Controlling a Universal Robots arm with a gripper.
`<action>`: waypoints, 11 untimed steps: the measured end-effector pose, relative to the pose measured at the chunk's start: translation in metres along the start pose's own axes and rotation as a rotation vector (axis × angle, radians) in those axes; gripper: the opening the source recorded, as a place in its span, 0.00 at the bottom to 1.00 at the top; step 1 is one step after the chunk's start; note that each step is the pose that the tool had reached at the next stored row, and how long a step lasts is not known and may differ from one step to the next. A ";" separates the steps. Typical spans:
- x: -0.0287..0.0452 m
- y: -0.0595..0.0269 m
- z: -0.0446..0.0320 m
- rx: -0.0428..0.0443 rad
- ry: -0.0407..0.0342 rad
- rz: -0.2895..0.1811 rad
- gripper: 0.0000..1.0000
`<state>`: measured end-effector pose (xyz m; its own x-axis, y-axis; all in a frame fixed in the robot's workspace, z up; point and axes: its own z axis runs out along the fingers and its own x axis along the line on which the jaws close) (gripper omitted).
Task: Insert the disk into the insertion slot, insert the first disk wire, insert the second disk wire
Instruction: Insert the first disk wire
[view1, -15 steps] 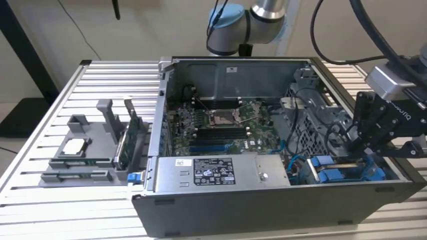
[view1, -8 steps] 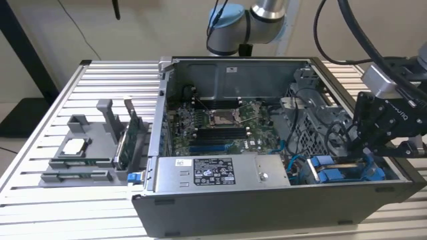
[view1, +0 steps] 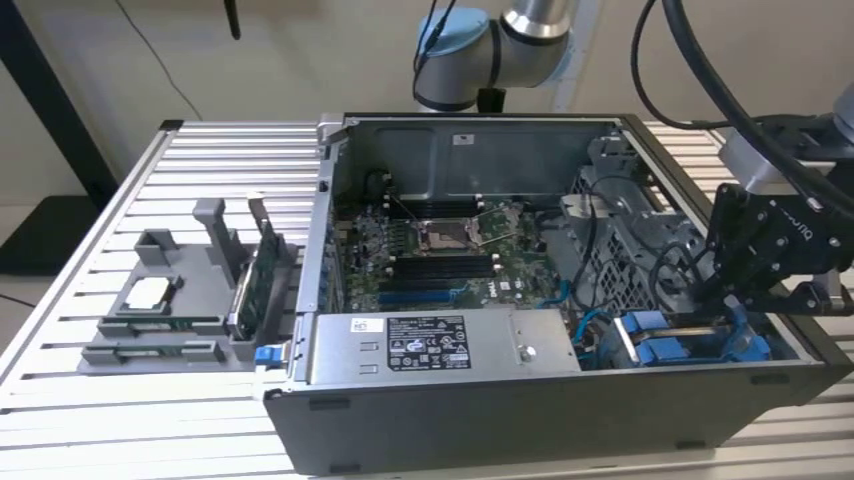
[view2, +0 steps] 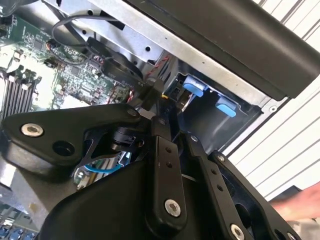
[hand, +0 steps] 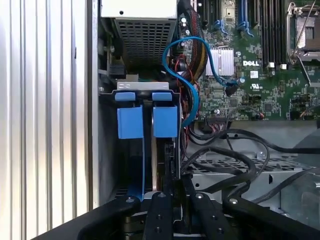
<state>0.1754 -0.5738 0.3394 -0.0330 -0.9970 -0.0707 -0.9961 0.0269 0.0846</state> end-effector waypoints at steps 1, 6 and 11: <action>0.0000 0.0000 0.0004 0.0001 -0.0001 0.001 0.19; 0.0001 -0.0001 0.0015 0.0009 0.0055 0.003 0.19; 0.0005 -0.0006 0.0080 0.0014 0.0072 0.005 0.19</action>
<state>0.1753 -0.5737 0.3314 -0.0377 -0.9973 -0.0631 -0.9960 0.0323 0.0836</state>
